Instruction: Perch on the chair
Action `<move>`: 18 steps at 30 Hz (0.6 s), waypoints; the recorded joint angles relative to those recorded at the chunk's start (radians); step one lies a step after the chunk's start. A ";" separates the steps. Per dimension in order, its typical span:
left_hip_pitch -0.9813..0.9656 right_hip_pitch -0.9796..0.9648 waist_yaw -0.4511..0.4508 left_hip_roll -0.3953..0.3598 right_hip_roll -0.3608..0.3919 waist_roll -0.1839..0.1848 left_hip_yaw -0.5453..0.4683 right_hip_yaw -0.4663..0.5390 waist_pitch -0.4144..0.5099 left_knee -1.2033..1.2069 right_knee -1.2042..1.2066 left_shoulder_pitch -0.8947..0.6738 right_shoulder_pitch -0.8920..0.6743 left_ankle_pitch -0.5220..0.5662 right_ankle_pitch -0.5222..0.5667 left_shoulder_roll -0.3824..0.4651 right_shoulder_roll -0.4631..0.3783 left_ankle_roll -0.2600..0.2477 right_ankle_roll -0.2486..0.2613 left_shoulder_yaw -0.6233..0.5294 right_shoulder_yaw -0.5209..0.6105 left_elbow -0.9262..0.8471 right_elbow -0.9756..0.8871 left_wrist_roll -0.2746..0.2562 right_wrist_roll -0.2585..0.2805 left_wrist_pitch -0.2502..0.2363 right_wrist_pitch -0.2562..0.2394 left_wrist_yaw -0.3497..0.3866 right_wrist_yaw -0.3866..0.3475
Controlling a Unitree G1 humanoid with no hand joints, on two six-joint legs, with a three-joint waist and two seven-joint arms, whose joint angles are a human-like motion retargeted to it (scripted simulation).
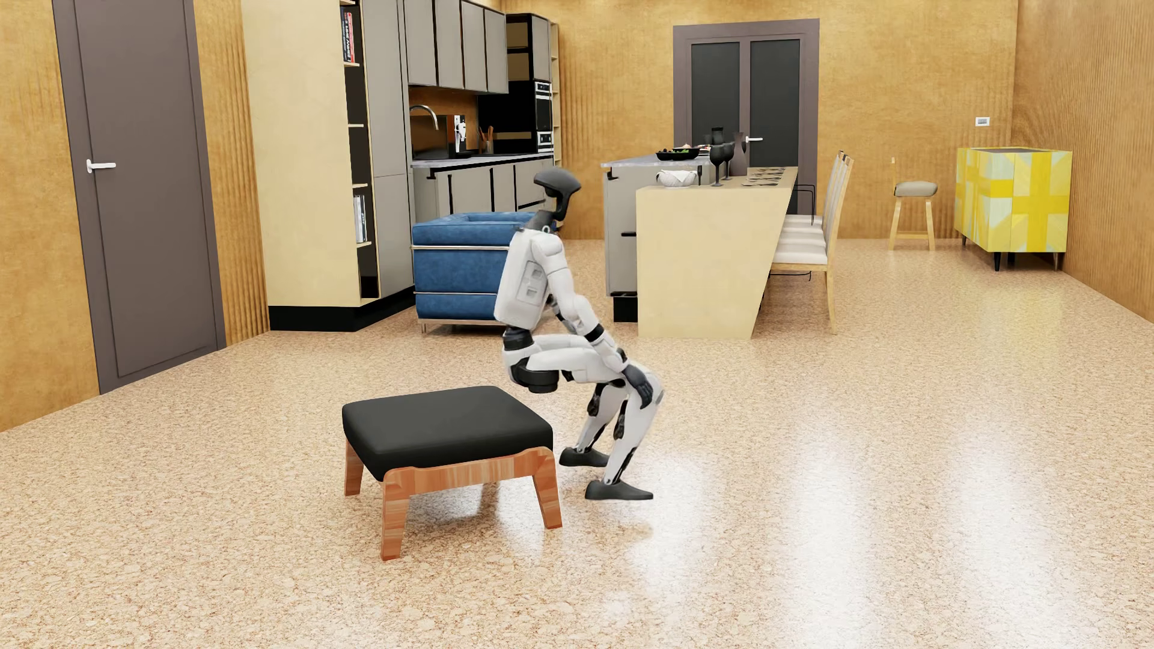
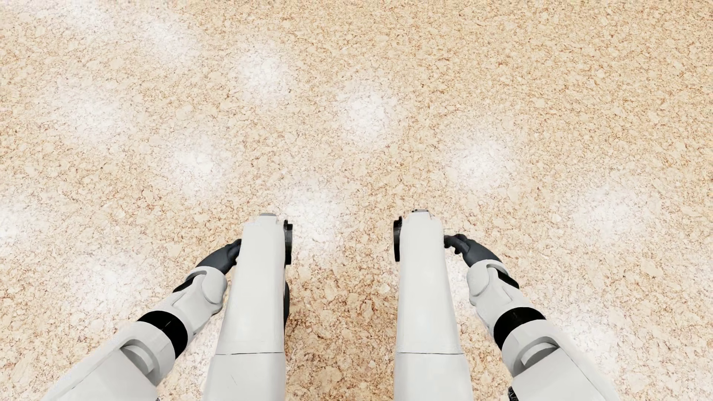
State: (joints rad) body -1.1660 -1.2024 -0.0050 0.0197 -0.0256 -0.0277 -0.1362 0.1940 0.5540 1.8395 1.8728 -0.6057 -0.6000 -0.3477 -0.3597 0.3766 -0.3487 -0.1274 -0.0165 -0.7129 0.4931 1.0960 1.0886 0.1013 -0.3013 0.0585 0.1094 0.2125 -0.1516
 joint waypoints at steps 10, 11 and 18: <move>0.031 0.027 0.000 -0.010 0.004 -0.003 0.000 -0.002 -0.015 0.015 0.021 0.038 0.022 0.013 0.007 -0.006 0.011 0.020 -0.011 0.033 -0.008 0.108 0.174 -0.064 0.070 0.026 0.047 -0.031 0.032; 0.031 0.027 -0.001 -0.011 0.005 -0.001 0.001 -0.002 -0.016 0.016 0.021 0.040 0.022 0.013 0.007 -0.005 0.012 0.020 -0.012 0.039 -0.009 0.115 0.182 -0.062 0.069 0.030 0.049 -0.040 0.038; 0.029 0.026 -0.001 -0.010 0.009 -0.004 0.001 -0.003 -0.008 0.013 0.019 0.030 0.016 0.014 0.008 0.007 0.002 0.018 -0.014 0.038 -0.001 0.132 0.187 -0.065 0.067 0.036 0.051 -0.044 0.034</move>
State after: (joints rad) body -1.1369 -1.1768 -0.0056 0.0092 -0.0169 -0.0321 -0.1353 0.1913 0.5458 1.8528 1.8914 -0.5759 -0.5843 -0.3338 -0.3518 0.3837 -0.3463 -0.1099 -0.0304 -0.6752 0.4917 1.2284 1.2756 0.0368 -0.2341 0.0950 0.1600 0.1688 -0.1178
